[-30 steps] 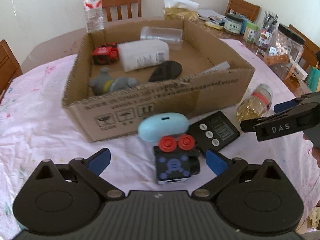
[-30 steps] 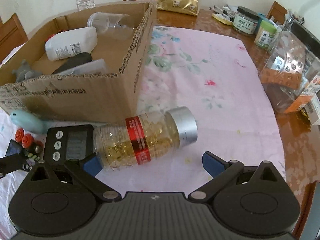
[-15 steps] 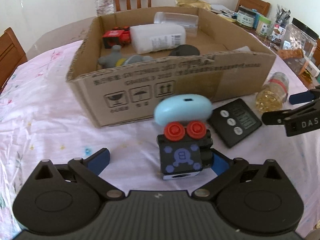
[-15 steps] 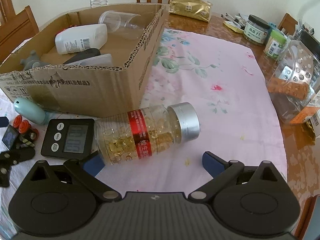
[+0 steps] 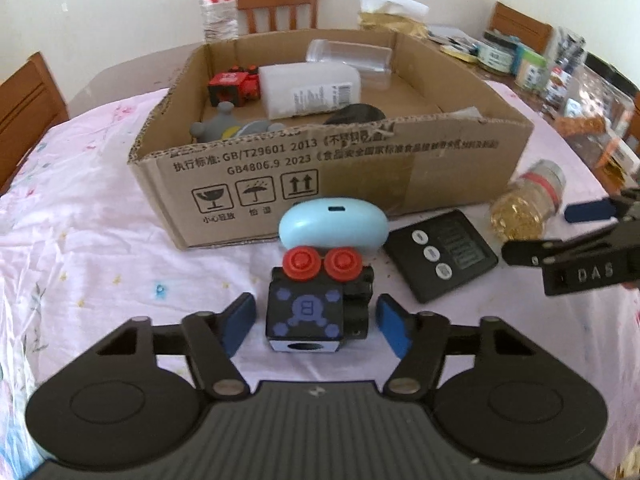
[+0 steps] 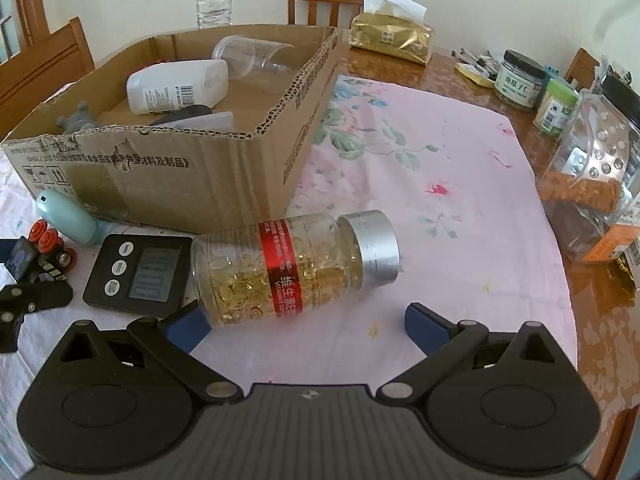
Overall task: Organize rigid objects
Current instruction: 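Grasp the cube toy with the left tool while the right tool grasps the gold capsule bottle, then carry the capsule bottle into the box and open the right tool while the left tool holds the cube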
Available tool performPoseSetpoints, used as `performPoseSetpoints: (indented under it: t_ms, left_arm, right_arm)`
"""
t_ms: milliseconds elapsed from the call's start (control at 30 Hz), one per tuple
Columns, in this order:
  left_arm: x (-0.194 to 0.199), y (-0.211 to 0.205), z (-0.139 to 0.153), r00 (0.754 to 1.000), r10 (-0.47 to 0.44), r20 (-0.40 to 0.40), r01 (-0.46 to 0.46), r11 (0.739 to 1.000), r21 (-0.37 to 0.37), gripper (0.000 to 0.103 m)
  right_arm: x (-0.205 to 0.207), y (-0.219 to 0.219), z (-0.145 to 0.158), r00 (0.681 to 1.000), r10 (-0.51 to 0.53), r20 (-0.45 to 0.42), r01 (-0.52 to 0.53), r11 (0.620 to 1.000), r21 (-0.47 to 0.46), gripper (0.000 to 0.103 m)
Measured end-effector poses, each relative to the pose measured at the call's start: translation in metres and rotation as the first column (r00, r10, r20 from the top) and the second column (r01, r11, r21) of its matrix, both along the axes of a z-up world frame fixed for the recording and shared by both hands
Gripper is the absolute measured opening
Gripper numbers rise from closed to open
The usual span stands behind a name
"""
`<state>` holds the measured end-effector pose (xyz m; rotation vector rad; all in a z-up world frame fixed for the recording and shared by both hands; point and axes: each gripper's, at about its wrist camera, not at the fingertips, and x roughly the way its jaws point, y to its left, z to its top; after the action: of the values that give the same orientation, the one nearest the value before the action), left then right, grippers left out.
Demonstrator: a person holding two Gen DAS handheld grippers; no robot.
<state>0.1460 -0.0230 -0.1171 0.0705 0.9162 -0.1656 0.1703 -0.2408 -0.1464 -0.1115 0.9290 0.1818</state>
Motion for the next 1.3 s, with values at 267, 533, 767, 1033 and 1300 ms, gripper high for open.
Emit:
performPoseSetpoints:
  t_ms: [267, 533, 767, 1033, 1300]
  left_arm:
    - [0.0, -0.001, 0.001, 1.0, 0.026, 0.014, -0.026, 1.0, -0.003, 0.051]
    - [0.0, -0.003, 0.0, 0.999, 0.051, 0.014, -0.05, 0.999, -0.003, 0.051]
    - [0.001, -0.006, -0.001, 0.997, 0.072, 0.019, -0.072, 0.997, 0.003, 0.051]
    - [0.002, -0.007, -0.002, 0.996, 0.081, 0.023, -0.081, 0.997, 0.008, 0.05]
    - [-0.002, -0.005, 0.002, 0.999, 0.04, -0.023, -0.039, 0.999, 0.019, 0.05]
  right_arm:
    - [0.008, -0.002, 0.003, 0.997, 0.061, -0.045, -0.062, 0.998, -0.008, 0.103]
    - [0.021, 0.002, 0.012, 0.983, 0.183, -0.022, -0.184, 0.982, -0.045, 0.103]
    - [0.027, 0.01, 0.013, 0.965, 0.259, -0.027, -0.261, 0.963, -0.075, 0.103]
    - [0.029, 0.011, 0.015, 0.962, 0.269, -0.038, -0.271, 0.959, -0.086, 0.096]
    - [0.027, 0.007, 0.022, 0.95, 0.301, -0.082, -0.308, 0.947, -0.091, 0.096]
